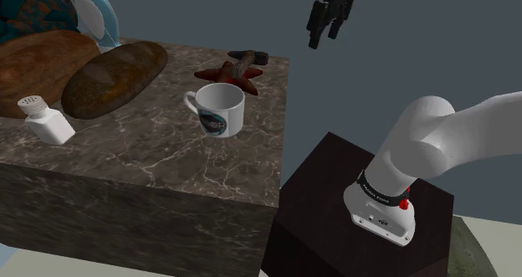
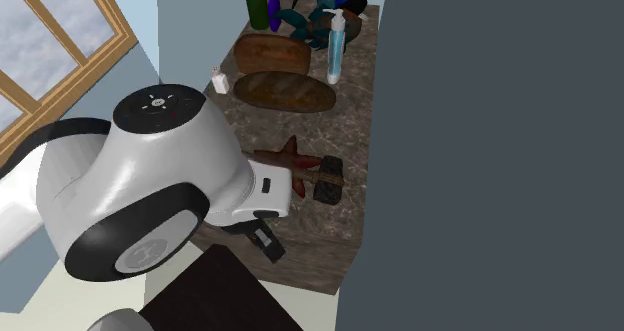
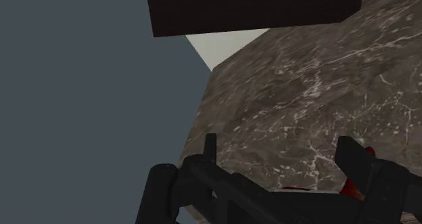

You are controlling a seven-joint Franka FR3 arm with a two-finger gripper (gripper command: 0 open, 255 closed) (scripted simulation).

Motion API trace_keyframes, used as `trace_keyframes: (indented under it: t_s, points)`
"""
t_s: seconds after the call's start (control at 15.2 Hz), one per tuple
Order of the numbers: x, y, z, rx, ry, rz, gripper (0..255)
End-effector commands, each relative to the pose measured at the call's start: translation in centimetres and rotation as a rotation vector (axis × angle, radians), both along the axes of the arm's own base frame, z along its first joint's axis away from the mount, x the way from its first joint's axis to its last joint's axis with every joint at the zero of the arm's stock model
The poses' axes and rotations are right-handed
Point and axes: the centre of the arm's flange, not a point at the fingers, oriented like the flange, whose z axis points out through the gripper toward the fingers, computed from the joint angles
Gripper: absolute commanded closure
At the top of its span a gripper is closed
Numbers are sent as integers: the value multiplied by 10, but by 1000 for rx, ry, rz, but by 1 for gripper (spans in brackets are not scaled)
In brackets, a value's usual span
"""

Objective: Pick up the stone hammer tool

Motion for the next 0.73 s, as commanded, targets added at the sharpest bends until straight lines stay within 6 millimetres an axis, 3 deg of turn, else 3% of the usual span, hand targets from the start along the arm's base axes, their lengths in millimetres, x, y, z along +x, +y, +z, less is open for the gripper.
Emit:
trace_keyframes:
  t_s: [0.0, 0.33, 0.66]
  points:
    - [0, 0, 0, 0, 0, 0, 0]
    - [57, 39, -10, 60, 75, -287, 0]
    - [121, 62, -23, 121, 151, -574, 0]
